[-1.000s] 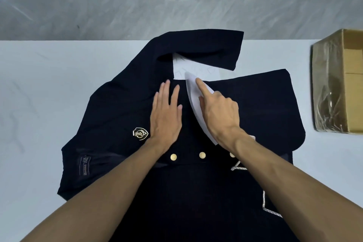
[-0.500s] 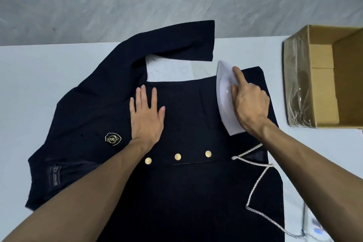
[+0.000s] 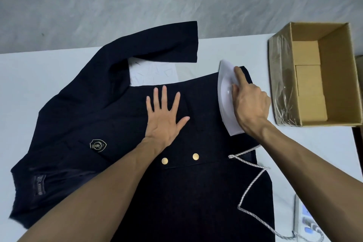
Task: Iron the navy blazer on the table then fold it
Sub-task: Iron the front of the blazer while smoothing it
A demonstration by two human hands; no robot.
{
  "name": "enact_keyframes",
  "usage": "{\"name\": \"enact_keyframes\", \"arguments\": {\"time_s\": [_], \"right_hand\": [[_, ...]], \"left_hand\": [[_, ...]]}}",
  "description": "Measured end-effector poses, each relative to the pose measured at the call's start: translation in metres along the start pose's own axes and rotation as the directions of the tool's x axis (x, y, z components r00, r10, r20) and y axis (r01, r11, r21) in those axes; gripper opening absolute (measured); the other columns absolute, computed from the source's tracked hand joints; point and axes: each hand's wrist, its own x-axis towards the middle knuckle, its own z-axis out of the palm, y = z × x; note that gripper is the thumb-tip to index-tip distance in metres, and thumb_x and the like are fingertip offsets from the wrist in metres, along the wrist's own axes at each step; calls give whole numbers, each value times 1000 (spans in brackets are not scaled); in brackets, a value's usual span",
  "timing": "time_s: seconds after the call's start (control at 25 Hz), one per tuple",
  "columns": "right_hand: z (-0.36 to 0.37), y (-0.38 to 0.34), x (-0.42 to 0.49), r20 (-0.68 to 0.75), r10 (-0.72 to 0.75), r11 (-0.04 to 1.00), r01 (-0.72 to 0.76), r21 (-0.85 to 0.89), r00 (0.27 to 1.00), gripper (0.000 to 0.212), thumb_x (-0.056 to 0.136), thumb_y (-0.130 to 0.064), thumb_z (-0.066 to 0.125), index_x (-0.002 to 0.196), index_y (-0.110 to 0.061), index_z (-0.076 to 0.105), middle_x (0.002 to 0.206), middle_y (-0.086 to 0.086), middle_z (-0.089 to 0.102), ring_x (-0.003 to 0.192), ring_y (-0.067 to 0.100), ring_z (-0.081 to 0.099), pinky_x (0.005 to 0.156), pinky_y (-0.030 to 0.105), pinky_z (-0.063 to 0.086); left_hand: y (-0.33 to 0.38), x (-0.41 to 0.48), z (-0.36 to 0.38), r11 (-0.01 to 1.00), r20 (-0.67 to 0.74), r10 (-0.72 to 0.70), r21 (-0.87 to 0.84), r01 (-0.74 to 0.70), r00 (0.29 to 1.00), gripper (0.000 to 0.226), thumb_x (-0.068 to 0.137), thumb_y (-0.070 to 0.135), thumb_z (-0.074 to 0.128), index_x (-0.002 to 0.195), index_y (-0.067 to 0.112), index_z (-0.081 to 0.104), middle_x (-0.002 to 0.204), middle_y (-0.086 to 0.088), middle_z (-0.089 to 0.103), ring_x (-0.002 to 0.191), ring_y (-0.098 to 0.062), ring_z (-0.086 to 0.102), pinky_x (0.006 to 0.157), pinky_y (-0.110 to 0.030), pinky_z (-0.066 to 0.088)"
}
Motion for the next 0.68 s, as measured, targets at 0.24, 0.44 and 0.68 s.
{"name": "enact_keyframes", "arguments": {"time_s": [0.24, 0.44, 0.68], "right_hand": [[-3, 20, 3, -28, 93, 995, -92, 45, 995, 46, 103, -26, 36, 148, -27, 27, 77, 15, 54, 66, 32, 43, 63, 39, 31], [-8, 28, 3, -30, 157, 984, -154, 83, 987, 46, 103, -23, 37, 148, -20, 26, 93, 25, 65, 83, 42, 59, 66, 38, 32], [-10, 3, -31, 47, -91, 993, 88, 73, 995, 52, 103, -25, 35, 151, -33, 17, 75, 8, 46, 66, 31, 44, 64, 38, 31]], "left_hand": [[1, 1, -2, 1000, -11, -8, 25, 9, 1000, 80, 91, 69, -4, 154, 22, -14, 162, -25, -11, 149, -45, -12, 120, -61, 2], [1, 1, -1, 1000, -28, -4, 8, 4, 1000, 80, 91, 69, -3, 154, 22, -13, 162, -24, -10, 149, -44, -11, 120, -61, 2], [2, 1, -4, 1000, -2, 3, -8, -3, 1000, 79, 90, 69, -2, 153, 23, -16, 162, -23, -15, 149, -43, -16, 121, -59, -2]]}}
